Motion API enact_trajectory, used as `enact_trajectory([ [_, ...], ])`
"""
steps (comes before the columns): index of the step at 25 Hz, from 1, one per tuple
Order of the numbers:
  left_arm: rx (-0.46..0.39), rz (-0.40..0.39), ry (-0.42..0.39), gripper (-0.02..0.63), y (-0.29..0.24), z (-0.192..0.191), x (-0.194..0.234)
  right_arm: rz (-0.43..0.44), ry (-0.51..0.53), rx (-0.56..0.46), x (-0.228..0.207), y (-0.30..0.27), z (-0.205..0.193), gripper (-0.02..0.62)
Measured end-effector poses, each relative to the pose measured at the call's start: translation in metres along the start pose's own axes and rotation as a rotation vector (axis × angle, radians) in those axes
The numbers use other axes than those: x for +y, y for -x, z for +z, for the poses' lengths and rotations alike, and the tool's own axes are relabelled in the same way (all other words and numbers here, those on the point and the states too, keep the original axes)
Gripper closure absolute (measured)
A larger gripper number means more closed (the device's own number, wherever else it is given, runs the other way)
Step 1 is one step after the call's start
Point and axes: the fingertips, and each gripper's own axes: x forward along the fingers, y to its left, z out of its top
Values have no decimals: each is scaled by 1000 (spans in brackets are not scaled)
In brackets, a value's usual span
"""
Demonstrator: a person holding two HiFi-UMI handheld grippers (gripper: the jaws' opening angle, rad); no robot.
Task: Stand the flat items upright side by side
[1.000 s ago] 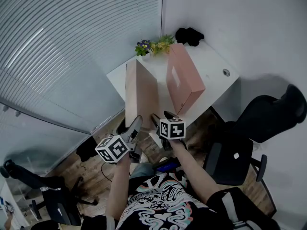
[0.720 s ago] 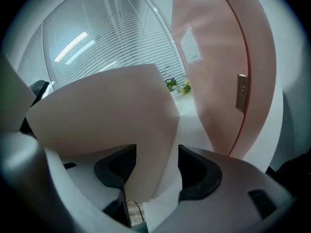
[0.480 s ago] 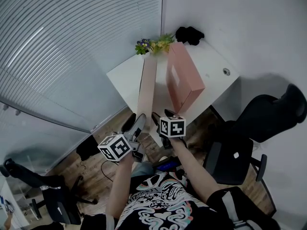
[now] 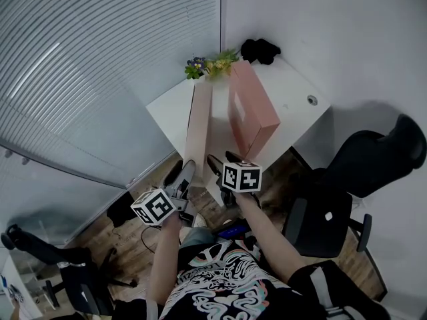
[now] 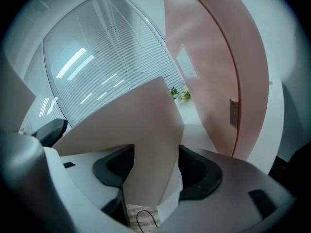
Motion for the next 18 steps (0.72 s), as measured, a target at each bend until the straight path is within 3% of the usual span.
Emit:
enact_trajectory([
  [5,40,9,-115,370,0,2,-4,72,-79,-57,12,12,17,312],
  [13,82,-106,-87,370,-13,26,3,123,-128,-164,37,29,65,300],
  [18,141,-196,-81,370,-33,45,9,99,-108,-187,49,28,94,290],
])
